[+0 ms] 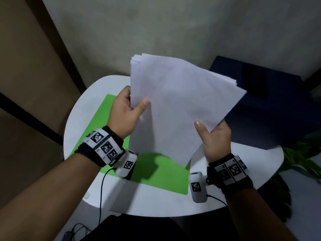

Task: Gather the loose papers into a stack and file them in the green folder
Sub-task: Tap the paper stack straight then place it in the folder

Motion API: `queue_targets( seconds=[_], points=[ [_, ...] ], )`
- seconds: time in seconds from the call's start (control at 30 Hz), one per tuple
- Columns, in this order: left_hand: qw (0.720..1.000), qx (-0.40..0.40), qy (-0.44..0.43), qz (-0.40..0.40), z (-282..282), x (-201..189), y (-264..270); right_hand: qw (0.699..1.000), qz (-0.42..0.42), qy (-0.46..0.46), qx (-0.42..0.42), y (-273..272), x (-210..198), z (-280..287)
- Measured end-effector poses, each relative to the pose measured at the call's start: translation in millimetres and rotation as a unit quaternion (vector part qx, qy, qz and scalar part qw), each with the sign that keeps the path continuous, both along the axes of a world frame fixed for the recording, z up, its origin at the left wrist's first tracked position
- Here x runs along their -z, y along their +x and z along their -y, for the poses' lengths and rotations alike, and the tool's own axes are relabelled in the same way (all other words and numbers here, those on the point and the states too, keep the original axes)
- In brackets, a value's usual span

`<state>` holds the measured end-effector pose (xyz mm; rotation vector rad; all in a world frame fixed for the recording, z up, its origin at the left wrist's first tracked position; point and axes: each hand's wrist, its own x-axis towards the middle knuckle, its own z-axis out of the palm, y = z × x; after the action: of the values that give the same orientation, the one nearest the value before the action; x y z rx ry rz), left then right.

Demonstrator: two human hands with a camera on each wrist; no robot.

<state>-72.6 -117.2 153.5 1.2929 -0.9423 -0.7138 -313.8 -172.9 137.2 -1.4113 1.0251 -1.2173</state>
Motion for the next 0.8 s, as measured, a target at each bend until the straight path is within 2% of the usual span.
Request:
queue_targets(
  seconds=[0.1, 0.17, 0.27, 0.4, 0.57, 0.8],
  points=[
    [0.997, -0.033, -0.011, 0.072, -9.9, 20.1, -14.6, 0.999, -0.02, 0.001, 0.039, 2.3, 14.3, -12.1],
    [0.999, 0.012, 0.038, 0.033, -15.7, 39.5, -15.4, 0.997, -0.045, 0.036, 0.042, 0.6, 27.8, -16.0],
    [0.993, 0.076, 0.086, -0.016, -14.3, 48.2, -6.5, 0.994, -0.062, 0.079, 0.047, -5.5, 33.9, -10.1],
    [0.993, 0.082, 0.071, -0.04, -0.4, 30.7, 1.2, 0.997, -0.035, 0.06, 0.039, -9.5, 17.1, -0.7],
    [0.998, 0.059, -0.005, -0.036, 1.5, -3.8, 2.7, 1.0, 0.022, 0.002, 0.023, -6.9, -14.6, 4.3],
    [0.995, 0.083, 0.023, -0.057, 15.5, -12.5, 11.6, 0.998, 0.037, 0.032, -0.041, 2.2, -14.8, 16.1]
  ],
)
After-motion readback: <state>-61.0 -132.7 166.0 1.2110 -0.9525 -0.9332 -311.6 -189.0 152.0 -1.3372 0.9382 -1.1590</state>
